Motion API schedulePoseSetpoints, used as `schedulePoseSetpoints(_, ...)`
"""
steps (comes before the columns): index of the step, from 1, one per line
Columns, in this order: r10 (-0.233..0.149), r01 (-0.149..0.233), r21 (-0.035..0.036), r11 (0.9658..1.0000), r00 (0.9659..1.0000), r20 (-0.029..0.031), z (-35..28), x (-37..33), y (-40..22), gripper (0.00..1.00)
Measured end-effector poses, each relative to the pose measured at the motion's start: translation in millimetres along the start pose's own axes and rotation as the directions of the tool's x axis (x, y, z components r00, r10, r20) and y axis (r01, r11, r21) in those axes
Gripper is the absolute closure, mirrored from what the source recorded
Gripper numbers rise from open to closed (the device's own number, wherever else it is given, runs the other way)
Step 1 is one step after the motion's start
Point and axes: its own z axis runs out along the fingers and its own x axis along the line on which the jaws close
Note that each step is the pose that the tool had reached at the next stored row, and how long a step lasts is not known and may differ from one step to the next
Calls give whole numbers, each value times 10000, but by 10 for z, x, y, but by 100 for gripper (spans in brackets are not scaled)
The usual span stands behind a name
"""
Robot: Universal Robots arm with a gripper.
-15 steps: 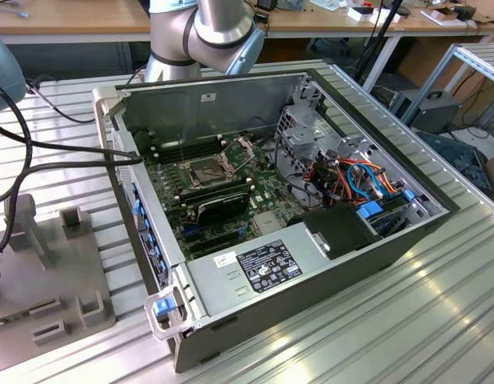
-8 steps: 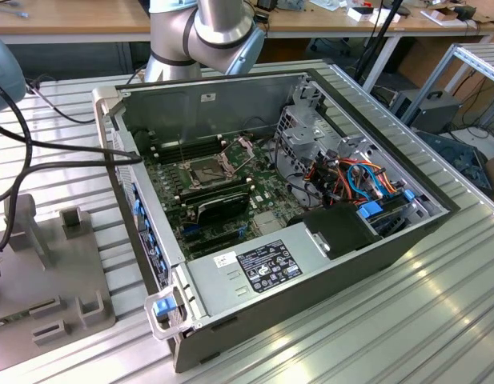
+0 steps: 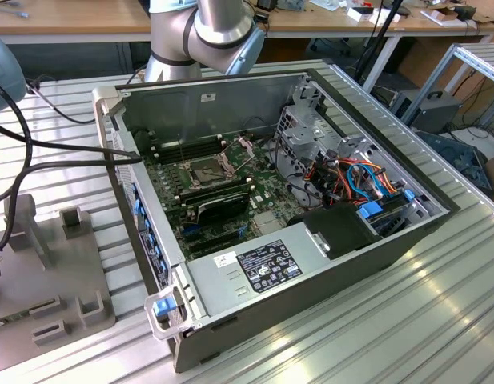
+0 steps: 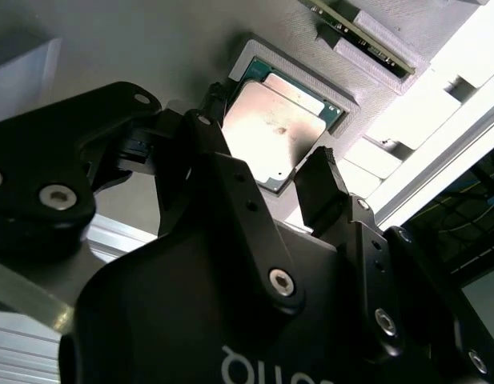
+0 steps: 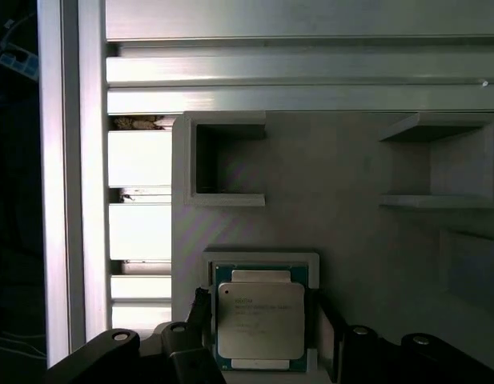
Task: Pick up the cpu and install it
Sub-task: 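Pick up the cpu and move it towards the insertion slot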
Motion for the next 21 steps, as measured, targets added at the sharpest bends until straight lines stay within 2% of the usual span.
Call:
schedulePoseSetpoints(5, 0, 0, 1, 10000, 10000, 0, 0, 0, 0, 38)
schedulePoseSetpoints(6, 0, 0, 2, 10000, 10000, -2, 0, 0, 0, 40)
schedulePoseSetpoints(7, 0, 0, 2, 10000, 10000, -3, -1, 0, 0, 46)
schedulePoseSetpoints(16, 0, 0, -2, 10000, 10000, 4, -2, -1, 0, 46)
schedulePoseSetpoints(17, 0, 0, -4, 10000, 10000, 7, -9, -1, 1, 46)
schedulePoseSetpoints(21, 0, 0, -1, 10000, 10000, 1, -104, 2, 1, 46)
